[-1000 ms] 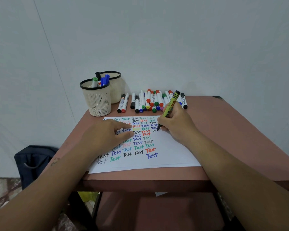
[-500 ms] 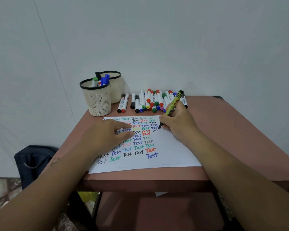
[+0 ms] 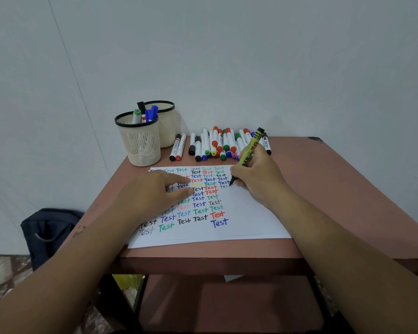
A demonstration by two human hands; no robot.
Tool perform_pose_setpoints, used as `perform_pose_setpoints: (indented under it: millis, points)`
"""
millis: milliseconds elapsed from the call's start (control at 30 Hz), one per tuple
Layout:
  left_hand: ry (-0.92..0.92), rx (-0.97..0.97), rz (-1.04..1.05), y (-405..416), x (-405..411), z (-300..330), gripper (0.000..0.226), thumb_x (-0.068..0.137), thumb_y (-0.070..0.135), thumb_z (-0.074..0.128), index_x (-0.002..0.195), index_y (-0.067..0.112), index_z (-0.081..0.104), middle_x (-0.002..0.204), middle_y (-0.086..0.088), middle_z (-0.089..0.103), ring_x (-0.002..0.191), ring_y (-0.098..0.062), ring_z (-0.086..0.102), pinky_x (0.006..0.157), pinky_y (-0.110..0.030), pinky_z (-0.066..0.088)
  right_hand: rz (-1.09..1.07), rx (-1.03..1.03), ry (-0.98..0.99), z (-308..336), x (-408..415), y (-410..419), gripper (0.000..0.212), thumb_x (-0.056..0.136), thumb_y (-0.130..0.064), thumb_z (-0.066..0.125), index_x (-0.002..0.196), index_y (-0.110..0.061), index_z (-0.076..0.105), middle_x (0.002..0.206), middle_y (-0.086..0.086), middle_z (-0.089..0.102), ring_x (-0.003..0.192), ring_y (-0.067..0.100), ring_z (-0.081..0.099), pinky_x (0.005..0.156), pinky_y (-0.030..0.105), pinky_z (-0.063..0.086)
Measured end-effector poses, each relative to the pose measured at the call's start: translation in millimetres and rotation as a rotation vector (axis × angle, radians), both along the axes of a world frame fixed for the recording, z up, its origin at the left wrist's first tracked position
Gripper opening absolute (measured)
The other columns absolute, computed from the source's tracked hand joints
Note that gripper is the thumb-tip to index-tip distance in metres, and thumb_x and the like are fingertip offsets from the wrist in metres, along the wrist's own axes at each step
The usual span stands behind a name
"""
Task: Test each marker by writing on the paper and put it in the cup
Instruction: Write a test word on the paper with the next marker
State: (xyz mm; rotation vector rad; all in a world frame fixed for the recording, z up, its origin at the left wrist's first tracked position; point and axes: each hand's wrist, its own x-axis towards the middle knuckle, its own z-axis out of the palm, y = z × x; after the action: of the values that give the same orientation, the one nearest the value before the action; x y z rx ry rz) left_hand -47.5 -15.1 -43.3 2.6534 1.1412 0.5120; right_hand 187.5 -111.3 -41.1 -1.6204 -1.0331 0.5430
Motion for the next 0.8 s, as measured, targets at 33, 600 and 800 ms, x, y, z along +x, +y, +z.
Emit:
perform_pose_setpoints:
  millis: [33,600,800]
  points:
    - [0.001,0.0,0.0,0.1,-0.1,0.0,0.052,0.083,0.078,0.049,0.128,0.052,0.061,0.073,0.018,0.046,0.071,-0.001,0.051,0.059,-0.025,0.036,-0.002,0.001,0.003,0.2,-0.2,-0.2,0.025,0.09,-0.005,0.069,0.101,-0.019,0.051,0.088,0.01,0.056,0.074,0.021,0.058,0.07,0.042,0.063]
    - [0.049,0.011,0.045,-5.9,-0.4,4.3,0.056,0.087,0.074,0.051,0.137,0.05,0.052,0.075,0.014,0.051,0.068,0.0,0.048,0.057,-0.023,0.033,0.0,0.023,0.051,-0.2,-1.0,-0.7,0.027,0.089,-0.006,0.07,0.1,-0.023,0.053,0.091,0.007,0.06,0.078,0.021,0.06,0.079,0.054,0.063]
    - [-0.269,-0.113,-0.047,-0.4,-0.7,-11.9,0.047,0.1,0.005,0.047,0.141,0.021,0.03,0.095,0.005,0.056,0.08,-0.011,0.055,0.069,-0.03,0.048,0.028,0.158,0.229,2.6,-0.9,-4.1,0.028,0.086,-0.005,0.081,0.1,-0.02,0.062,0.094,0.007,0.074,0.083,0.018,0.071,0.073,0.03,0.059]
